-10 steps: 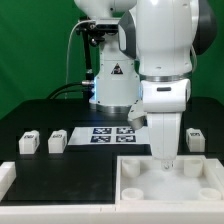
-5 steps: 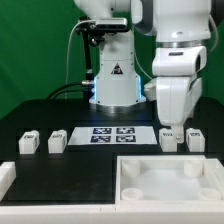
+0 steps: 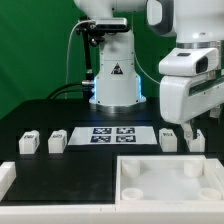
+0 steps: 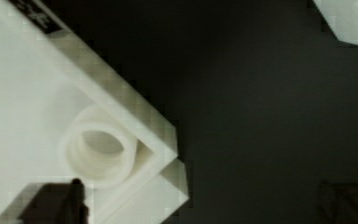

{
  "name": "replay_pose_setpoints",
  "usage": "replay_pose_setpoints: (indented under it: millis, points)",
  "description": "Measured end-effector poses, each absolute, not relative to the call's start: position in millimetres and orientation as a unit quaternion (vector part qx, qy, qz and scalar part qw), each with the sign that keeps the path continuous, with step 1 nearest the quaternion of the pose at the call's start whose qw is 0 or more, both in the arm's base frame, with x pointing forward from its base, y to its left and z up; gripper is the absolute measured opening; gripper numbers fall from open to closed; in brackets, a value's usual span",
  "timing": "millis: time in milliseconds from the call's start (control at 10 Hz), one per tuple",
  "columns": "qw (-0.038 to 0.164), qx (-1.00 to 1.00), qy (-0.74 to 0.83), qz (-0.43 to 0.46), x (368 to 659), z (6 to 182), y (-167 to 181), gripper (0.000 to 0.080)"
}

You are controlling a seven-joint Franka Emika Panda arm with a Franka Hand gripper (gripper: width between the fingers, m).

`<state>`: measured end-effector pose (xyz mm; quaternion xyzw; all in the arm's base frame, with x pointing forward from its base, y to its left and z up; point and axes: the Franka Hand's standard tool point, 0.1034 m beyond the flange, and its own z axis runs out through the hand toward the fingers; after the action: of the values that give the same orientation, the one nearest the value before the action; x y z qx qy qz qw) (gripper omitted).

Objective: Assemble one leg

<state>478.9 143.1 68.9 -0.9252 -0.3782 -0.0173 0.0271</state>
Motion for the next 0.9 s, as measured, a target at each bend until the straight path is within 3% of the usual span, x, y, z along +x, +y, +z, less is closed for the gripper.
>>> replay_pose_setpoints:
  millis: [200, 400, 600, 900]
  points:
    - [0.034, -0.966, -0.257, -0.012, 477, 68.9, 147, 0.0649]
    - [0.031, -0.994, -0.108, 0.010, 448, 67.3, 162, 0.0649]
    - [0.038, -0.999, 0.005, 0.020, 436, 57.4, 167, 0.0649]
    - [0.040, -0.999, 0.004, 0.027, 434, 51.6, 165, 0.0649]
